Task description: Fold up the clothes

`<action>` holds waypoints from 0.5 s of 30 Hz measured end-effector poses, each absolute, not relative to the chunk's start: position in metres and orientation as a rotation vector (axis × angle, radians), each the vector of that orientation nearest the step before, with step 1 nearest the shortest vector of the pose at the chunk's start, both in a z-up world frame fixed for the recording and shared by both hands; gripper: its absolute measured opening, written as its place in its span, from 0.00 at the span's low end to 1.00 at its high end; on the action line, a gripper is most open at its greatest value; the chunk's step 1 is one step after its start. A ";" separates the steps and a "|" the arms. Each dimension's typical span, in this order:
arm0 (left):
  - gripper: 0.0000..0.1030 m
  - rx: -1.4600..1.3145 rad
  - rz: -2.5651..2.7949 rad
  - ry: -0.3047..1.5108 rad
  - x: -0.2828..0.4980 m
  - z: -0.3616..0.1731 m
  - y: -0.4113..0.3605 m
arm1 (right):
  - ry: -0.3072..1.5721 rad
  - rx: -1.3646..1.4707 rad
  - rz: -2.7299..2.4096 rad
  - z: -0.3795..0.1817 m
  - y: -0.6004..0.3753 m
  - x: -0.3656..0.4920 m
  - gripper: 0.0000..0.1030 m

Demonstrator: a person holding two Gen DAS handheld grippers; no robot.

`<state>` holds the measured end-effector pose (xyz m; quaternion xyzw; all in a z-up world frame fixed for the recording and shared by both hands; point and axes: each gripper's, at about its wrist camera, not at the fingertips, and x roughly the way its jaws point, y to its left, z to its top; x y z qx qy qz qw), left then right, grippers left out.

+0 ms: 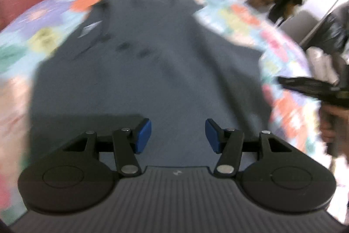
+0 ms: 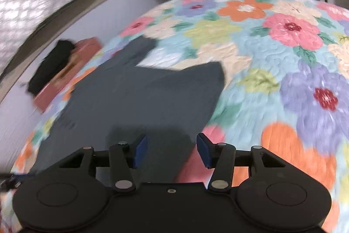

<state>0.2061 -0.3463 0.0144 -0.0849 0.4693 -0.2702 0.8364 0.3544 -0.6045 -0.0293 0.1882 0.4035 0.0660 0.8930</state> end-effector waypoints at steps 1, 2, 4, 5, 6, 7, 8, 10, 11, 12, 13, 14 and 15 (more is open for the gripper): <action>0.52 -0.185 -0.582 0.997 0.214 0.013 -0.357 | 0.839 0.420 0.103 -0.035 -0.610 0.366 0.57; 0.52 -0.189 -0.587 1.001 0.222 0.010 -0.367 | 0.840 0.452 0.073 -0.042 -0.616 0.377 0.57; 0.52 -0.203 -0.592 1.018 0.234 0.004 -0.383 | 0.838 0.495 0.030 -0.053 -0.630 0.397 0.57; 0.52 -0.210 -0.599 1.025 0.239 0.001 -0.388 | 0.837 0.499 0.010 -0.057 -0.636 0.406 0.58; 0.52 -0.215 -0.608 1.029 0.242 -0.002 -0.393 | 0.835 0.487 -0.005 -0.061 -0.640 0.414 0.60; 0.52 -0.213 -0.613 1.032 0.244 -0.005 -0.396 | 0.832 0.472 -0.013 -0.065 -0.643 0.422 0.61; 0.52 -0.206 -0.615 1.033 0.246 -0.007 -0.398 | 0.825 0.461 -0.012 -0.068 -0.644 0.428 0.61; 0.52 -0.196 -0.610 1.038 0.250 -0.013 -0.400 | 0.815 0.437 0.001 -0.075 -0.644 0.439 0.62; 0.52 -0.199 -0.603 1.044 0.251 -0.017 -0.400 | 0.803 0.413 0.011 -0.077 -0.642 0.442 0.62; 0.52 -0.207 -0.596 1.051 0.253 -0.020 -0.398 | 0.798 0.363 0.028 -0.079 -0.636 0.446 0.52; 0.52 -0.218 -0.587 1.058 0.254 -0.023 -0.396 | 0.803 0.296 0.048 -0.079 -0.630 0.451 0.15; 0.52 -0.230 -0.576 1.065 0.254 -0.026 -0.392 | 0.809 0.237 0.053 -0.079 -0.624 0.454 0.06; 0.52 -0.240 -0.563 1.070 0.255 -0.029 -0.389 | 0.793 0.201 0.036 -0.075 -0.621 0.453 0.05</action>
